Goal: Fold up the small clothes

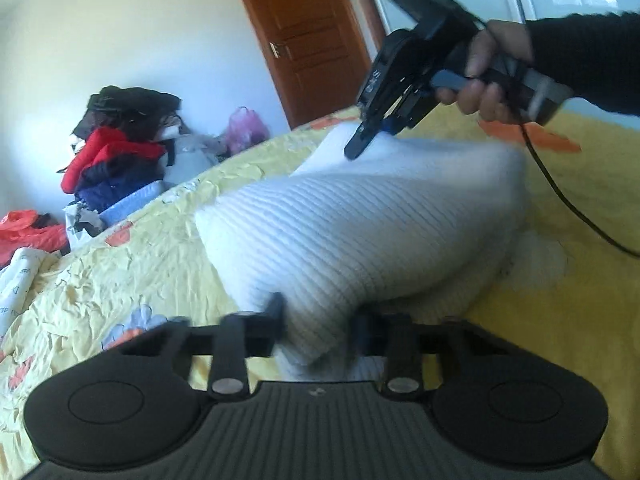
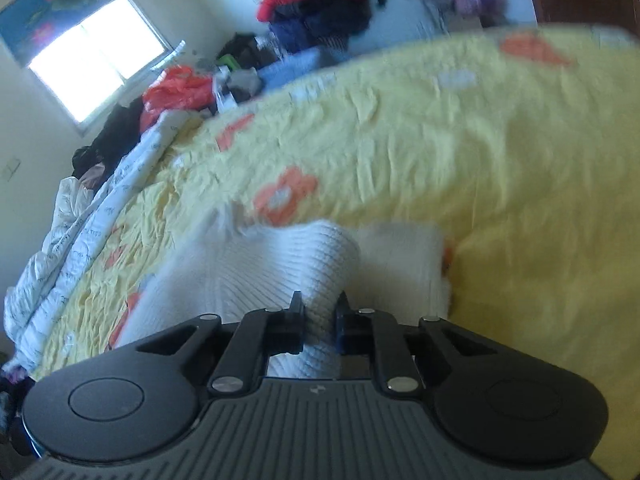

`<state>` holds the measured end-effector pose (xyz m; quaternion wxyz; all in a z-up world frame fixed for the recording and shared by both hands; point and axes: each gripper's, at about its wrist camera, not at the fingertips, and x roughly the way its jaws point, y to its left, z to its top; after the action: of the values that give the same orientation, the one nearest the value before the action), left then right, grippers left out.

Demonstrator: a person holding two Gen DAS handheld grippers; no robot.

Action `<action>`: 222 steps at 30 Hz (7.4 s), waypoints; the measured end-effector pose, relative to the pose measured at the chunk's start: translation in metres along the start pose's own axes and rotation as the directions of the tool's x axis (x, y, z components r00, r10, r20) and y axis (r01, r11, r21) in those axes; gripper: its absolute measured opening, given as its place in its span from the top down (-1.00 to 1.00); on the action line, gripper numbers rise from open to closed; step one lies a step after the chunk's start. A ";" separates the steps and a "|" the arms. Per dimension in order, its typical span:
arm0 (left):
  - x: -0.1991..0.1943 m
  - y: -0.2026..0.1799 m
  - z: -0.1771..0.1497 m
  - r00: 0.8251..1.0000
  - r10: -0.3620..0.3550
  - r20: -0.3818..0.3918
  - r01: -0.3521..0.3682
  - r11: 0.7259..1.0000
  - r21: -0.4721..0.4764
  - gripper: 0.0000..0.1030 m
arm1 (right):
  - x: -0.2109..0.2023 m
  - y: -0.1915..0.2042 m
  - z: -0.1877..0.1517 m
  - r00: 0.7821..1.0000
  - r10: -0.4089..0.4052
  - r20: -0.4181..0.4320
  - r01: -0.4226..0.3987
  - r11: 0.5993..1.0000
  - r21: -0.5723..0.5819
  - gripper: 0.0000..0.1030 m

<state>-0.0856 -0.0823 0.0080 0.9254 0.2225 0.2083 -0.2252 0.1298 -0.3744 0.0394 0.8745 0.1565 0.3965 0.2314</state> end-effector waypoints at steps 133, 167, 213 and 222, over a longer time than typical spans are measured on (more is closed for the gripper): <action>0.060 0.087 0.008 0.991 -0.008 -0.136 -0.020 0.979 -0.201 -0.93 | 0.122 0.046 0.033 0.999 -0.048 0.010 0.047 0.997 0.057 0.72; -0.022 0.127 -0.026 0.996 0.075 -0.056 -0.092 0.908 -0.409 -0.96 | 0.038 0.136 -0.052 0.961 -0.033 0.276 0.080 0.983 -0.164 -0.45; -0.027 0.090 -0.045 0.956 0.252 -0.151 -0.293 0.858 -0.422 -0.78 | -0.038 0.152 -0.172 0.902 -0.326 0.282 0.393 0.892 -0.225 -0.93; -0.004 0.068 -0.060 0.951 0.146 -0.271 -0.260 0.853 -0.453 -1.00 | 0.038 0.152 -0.186 0.879 -0.451 0.157 0.474 0.864 -0.173 -1.00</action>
<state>-0.0711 0.0037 -0.0176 0.9401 0.0292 0.3372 -0.0396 -0.0329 -0.2088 -0.0329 0.9364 -0.0221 0.3471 0.0459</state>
